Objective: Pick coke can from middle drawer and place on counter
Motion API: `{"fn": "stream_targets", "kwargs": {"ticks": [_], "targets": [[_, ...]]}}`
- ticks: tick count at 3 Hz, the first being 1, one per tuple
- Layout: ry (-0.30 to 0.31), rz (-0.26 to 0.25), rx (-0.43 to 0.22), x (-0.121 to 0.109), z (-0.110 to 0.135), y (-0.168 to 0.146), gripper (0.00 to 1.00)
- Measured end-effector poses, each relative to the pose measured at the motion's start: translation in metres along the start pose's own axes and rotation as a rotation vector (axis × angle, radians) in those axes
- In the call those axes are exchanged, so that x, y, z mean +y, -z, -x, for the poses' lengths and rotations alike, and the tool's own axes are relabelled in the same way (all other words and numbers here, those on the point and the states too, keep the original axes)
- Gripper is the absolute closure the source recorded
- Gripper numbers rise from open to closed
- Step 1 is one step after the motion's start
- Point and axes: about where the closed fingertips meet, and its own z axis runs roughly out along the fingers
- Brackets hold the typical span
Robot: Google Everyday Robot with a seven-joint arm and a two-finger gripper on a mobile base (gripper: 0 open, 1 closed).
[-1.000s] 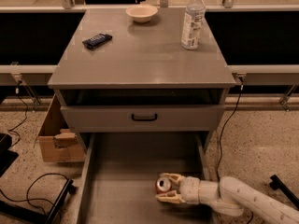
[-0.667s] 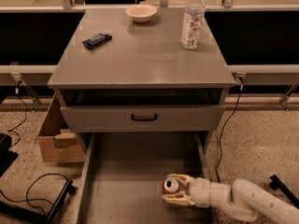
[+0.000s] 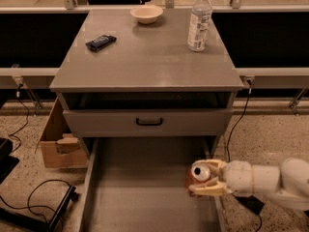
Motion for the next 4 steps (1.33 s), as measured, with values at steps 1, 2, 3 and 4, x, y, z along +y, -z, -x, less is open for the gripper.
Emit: {"fn": "stream_targets", "kwargs": {"ticks": [1, 2, 3, 4], "targets": [[0.042, 0.078, 0.016, -0.015, 0.112, 0.025, 1.0], [0.102, 0.149, 0.031, -0.024, 0.237, 0.014, 1.0], [0.133, 0.138, 0.034, -0.046, 0.346, -0.016, 1.0], [0.087, 0.053, 0.052, -0.087, 0.421, -0.084, 1.0]]}}
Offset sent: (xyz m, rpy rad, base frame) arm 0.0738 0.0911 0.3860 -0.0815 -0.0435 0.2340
